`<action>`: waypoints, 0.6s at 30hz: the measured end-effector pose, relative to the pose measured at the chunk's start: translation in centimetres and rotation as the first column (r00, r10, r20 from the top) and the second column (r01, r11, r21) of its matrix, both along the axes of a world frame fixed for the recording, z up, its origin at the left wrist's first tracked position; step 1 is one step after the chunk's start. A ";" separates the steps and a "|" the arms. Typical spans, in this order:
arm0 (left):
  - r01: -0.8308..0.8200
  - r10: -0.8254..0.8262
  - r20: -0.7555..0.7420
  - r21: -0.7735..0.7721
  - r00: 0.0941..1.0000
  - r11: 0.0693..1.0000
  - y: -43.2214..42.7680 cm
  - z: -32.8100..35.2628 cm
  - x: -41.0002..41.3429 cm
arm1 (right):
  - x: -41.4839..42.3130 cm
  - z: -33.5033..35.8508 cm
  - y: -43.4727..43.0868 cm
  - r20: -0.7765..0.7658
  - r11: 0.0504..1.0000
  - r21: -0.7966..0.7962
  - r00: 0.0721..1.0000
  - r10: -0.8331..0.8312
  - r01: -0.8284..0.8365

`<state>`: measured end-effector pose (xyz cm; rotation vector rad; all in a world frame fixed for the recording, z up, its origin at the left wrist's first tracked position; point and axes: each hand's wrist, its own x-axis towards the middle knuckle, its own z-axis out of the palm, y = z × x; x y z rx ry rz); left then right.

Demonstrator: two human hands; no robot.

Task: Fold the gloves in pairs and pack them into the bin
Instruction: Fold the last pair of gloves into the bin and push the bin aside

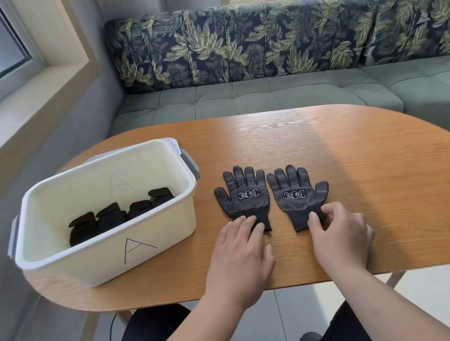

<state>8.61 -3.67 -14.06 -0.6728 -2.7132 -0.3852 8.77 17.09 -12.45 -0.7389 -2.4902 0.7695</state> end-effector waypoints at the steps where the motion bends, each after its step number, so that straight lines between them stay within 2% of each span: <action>1: 0.004 -0.004 -0.002 0.000 1.000 1.000 0.0 0.0 0.0 | 0.0 0.0 0.1 -0.024 0.999 -0.039 1.000 0.007 -0.008; 7: 0.042 -0.042 0.006 -0.001 0.999 0.999 -0.1 0.2 0.1 | -0.1 0.0 0.8 -0.145 0.970 -0.244 0.989 -0.041 0.004; 14: 0.096 -0.096 0.056 -0.006 0.994 0.995 -0.3 0.8 -0.1 | -0.9 0.9 1.0 -0.154 0.879 -0.462 0.966 -0.206 0.114; 18: 0.097 -0.096 0.069 -0.008 0.993 0.995 -0.2 0.7 -0.1 | -1.0 1.4 0.7 -0.142 0.851 -0.515 0.969 -0.202 0.102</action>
